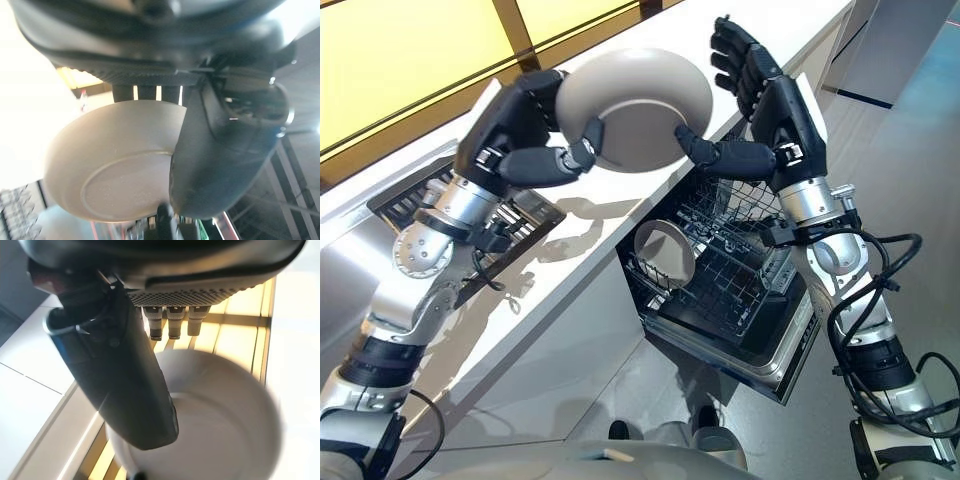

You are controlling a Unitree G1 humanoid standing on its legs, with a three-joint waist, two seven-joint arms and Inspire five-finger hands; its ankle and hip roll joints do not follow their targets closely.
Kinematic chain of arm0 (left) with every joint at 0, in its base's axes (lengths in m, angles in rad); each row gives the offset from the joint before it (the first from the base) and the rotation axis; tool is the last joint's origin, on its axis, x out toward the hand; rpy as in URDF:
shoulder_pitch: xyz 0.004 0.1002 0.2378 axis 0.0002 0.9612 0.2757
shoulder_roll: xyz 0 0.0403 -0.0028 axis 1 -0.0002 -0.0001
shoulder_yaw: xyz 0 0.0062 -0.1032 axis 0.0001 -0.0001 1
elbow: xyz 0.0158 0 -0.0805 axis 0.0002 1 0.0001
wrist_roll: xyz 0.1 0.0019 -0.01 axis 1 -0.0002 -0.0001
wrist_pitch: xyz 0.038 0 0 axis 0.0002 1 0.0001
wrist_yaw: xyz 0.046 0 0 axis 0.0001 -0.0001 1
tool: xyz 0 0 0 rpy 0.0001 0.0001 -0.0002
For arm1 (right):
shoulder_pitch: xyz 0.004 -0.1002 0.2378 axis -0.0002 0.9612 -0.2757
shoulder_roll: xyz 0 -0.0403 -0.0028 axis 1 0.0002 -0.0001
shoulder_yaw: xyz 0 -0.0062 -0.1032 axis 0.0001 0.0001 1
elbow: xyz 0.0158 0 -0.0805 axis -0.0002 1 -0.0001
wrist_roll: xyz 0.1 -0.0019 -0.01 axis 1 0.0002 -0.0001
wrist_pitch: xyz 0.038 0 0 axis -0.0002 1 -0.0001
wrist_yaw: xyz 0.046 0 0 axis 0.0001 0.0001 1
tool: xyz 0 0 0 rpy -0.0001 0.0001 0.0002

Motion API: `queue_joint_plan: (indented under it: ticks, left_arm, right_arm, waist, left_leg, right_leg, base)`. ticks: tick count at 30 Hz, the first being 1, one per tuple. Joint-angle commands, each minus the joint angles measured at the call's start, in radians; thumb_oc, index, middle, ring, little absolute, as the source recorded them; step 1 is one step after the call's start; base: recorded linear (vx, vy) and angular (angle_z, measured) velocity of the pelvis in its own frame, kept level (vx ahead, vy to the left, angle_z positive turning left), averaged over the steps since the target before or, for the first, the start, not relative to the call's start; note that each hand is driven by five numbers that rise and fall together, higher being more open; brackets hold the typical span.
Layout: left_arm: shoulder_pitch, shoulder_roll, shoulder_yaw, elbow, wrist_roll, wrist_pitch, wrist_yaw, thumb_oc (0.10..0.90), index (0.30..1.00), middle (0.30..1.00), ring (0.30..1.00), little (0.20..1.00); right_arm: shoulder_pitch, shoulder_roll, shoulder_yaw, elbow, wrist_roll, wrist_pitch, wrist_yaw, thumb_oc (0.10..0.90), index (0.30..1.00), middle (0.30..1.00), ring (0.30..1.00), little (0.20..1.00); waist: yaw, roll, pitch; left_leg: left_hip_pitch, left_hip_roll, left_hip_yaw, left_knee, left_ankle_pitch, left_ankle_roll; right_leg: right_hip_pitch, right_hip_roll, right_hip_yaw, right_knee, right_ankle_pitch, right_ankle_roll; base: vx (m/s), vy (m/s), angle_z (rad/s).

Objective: Pick up plates and place into dishwasher.

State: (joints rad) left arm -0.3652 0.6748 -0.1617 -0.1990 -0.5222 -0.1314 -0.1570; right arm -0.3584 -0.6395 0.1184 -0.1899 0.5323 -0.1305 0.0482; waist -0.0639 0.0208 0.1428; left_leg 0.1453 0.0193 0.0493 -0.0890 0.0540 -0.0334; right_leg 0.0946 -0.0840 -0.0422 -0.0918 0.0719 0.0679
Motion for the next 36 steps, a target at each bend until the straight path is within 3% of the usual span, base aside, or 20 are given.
queue_joint_plan:
  ticks: [1, 14, 15, 16, 17, 30, 31, 32, 33, 34, 36]
  left_arm:
    - [-0.181, -0.001, 0.006, 0.055, -0.092, -0.117, 0.0, 0.1, 0.3, 0.3, 0.3, 0.2]
    - [-0.266, -0.008, -0.052, 0.136, -0.056, -0.185, -0.04, 0.1, 0.3, 0.3, 0.3, 0.2]
    - [-0.27, -0.005, -0.052, 0.14, -0.06, -0.19, -0.04, 0.1, 0.3, 0.3, 0.3, 0.2]
    - [-0.272, -0.004, -0.051, 0.141, -0.06, -0.195, -0.038, 0.1, 0.3, 0.3, 0.3, 0.2]
    - [-0.273, -0.002, -0.05, 0.143, -0.063, -0.199, -0.04, 0.1, 0.3, 0.3, 0.3, 0.2]
    - [-0.27, -0.005, -0.038, 0.159, -0.044, -0.175, -0.035, 0.1, 0.3, 0.3, 0.3, 0.2]
    - [-0.27, -0.004, -0.039, 0.168, -0.044, -0.176, -0.032, 0.292, 0.465, 0.465, 0.465, 0.392]
    - [-0.272, -0.005, -0.04, 0.175, -0.04, -0.174, -0.031, 0.325, 0.493, 0.493, 0.493, 0.425]
    - [-0.274, -0.004, -0.041, 0.18, -0.037, -0.174, -0.034, 0.311, 0.481, 0.481, 0.481, 0.411]
    - [-0.272, -0.003, -0.038, 0.186, -0.038, -0.176, -0.039, 0.152, 0.345, 0.345, 0.345, 0.252]
    - [-0.267, 0.0, -0.038, 0.188, -0.036, -0.169, -0.037, 0.122, 0.319, 0.319, 0.319, 0.222]
  right_arm:
    - [-0.148, 0.041, -0.013, 0.003, 0.102, -0.042, 0.043, 0.8, 0.9, 0.9, 0.9, 0.9]
    - [-0.211, 0.075, 0.076, 0.104, 0.2, 0.105, 0.217, 0.8, 0.9, 0.9, 0.9, 0.9]
    - [-0.212, 0.073, 0.081, 0.108, 0.211, 0.107, 0.23, 0.655, 0.775, 0.775, 0.775, 0.755]
    - [-0.215, 0.073, 0.085, 0.109, 0.22, 0.11, 0.239, 0.226, 0.408, 0.408, 0.408, 0.326]
    - [-0.219, 0.074, 0.087, 0.112, 0.225, 0.113, 0.245, 0.1, 0.3, 0.3, 0.3, 0.2]
    - [-0.21, 0.092, 0.064, 0.113, 0.213, 0.114, 0.257, 0.1, 0.3, 0.3, 0.3, 0.2]
    - [-0.208, 0.092, 0.061, 0.118, 0.213, 0.11, 0.258, 0.1, 0.3, 0.3, 0.3, 0.2]
    - [-0.212, 0.094, 0.06, 0.12, 0.21, 0.111, 0.253, 0.1, 0.3, 0.3, 0.3, 0.2]
    - [-0.215, 0.095, 0.059, 0.122, 0.208, 0.111, 0.248, 0.1, 0.3, 0.3, 0.3, 0.2]
    - [-0.216, 0.095, 0.057, 0.125, 0.208, 0.111, 0.246, 0.1, 0.3, 0.3, 0.3, 0.2]
    - [-0.212, 0.095, 0.052, 0.128, 0.207, 0.106, 0.241, 0.1, 0.3, 0.3, 0.3, 0.2]
  waist:
    - [-0.008, -0.032, -0.093]
    - [-0.006, -0.039, -0.105]
    - [-0.006, -0.039, -0.106]
    - [-0.005, -0.04, -0.106]
    - [-0.005, -0.04, -0.106]
    - [-0.008, -0.037, -0.105]
    - [-0.008, -0.037, -0.105]
    - [-0.008, -0.037, -0.105]
    - [-0.007, -0.037, -0.105]
    - [-0.007, -0.036, -0.105]
    - [-0.006, -0.036, -0.106]
  left_leg:
    - [-0.001, -0.053, 0.001, 0.002, -0.05, 0.026]
    - [-0.002, -0.05, -0.005, 0.002, -0.048, 0.026]
    - [-0.002, -0.049, -0.005, 0.002, -0.047, 0.025]
    - [-0.002, -0.049, -0.005, 0.002, -0.047, 0.025]
    - [-0.003, -0.049, -0.005, 0.002, -0.047, 0.025]
    - [0.0, -0.051, -0.01, 0.002, -0.05, 0.028]
    - [0.001, -0.051, -0.01, 0.002, -0.05, 0.029]
    - [0.0, -0.051, -0.01, 0.002, -0.049, 0.028]
    - [0.0, -0.05, -0.01, 0.002, -0.049, 0.028]
    - [0.0, -0.051, -0.01, 0.002, -0.049, 0.029]
    - [0.0, -0.051, -0.012, 0.002, -0.049, 0.029]
  right_leg:
    - [0.018, 0.052, -0.017, 0.005, 0.014, 0.017]
    - [0.021, 0.052, -0.016, 0.005, 0.011, 0.01]
    - [0.022, 0.051, -0.018, 0.005, 0.011, 0.01]
    - [0.022, 0.051, -0.019, 0.005, 0.011, 0.01]
    - [0.022, 0.051, -0.019, 0.005, 0.011, 0.009]
    - [0.024, 0.054, -0.012, 0.005, 0.008, 0.006]
    - [0.025, 0.055, -0.011, 0.005, 0.008, 0.006]
    - [0.025, 0.055, -0.011, 0.005, 0.008, 0.006]
    - [0.025, 0.055, -0.011, 0.005, 0.008, 0.006]
    - [0.025, 0.055, -0.01, 0.005, 0.008, 0.006]
    - [0.025, 0.055, -0.012, 0.005, 0.008, 0.006]
  base:
    - [0.01, -0.001, -0.04]
    - [0.0, 0.0, 0.0]
    - [0.0, 0.0, 0.0]
    - [0.0, 0.0, 0.0]
    - [0.0, 0.0, 0.0]
    - [0.0, 0.0, 0.0]
    - [0.0, 0.0, 0.0]
    - [0.0, 0.0, 0.0]
    - [0.0, 0.0, 0.0]
    - [0.0, 0.0, 0.0]
    - [0.0, 0.0, 0.0]
